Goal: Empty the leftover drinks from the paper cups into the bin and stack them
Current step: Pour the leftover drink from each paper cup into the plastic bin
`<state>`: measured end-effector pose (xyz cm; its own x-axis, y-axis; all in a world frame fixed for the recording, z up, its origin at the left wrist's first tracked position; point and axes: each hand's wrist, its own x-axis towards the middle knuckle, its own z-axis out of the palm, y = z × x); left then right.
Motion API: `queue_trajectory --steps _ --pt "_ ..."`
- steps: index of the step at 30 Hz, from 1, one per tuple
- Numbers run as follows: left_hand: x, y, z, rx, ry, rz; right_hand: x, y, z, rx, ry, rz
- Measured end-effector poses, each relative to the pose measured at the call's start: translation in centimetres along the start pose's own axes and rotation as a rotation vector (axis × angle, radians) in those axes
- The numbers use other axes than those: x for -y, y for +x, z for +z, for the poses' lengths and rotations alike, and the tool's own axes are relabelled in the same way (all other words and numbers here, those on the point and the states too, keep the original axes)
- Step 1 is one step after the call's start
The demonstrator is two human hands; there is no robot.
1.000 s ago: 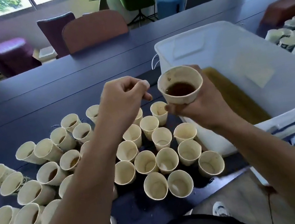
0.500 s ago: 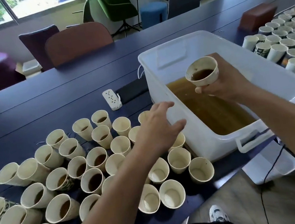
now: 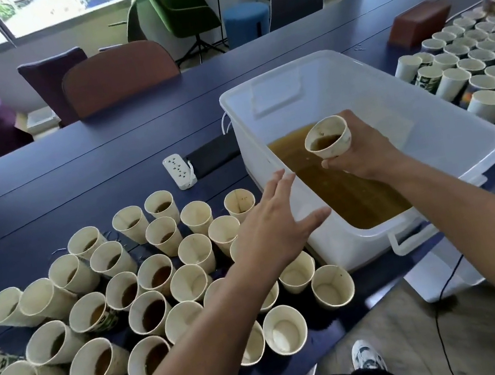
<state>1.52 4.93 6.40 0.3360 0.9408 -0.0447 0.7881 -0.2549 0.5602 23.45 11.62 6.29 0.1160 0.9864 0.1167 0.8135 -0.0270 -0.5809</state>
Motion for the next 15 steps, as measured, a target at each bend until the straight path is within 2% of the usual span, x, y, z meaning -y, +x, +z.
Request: queue_trajectory --steps 9,15 --pt "-1.5 0.8 -2.0 0.084 0.199 -0.024 -0.4 0.2 0.2 0.062 -0.133 0.039" --pt "-1.7 1.4 -2.1 0.093 0.246 -0.041 -0.1 0.0 0.2 0.075 -0.179 0.034"
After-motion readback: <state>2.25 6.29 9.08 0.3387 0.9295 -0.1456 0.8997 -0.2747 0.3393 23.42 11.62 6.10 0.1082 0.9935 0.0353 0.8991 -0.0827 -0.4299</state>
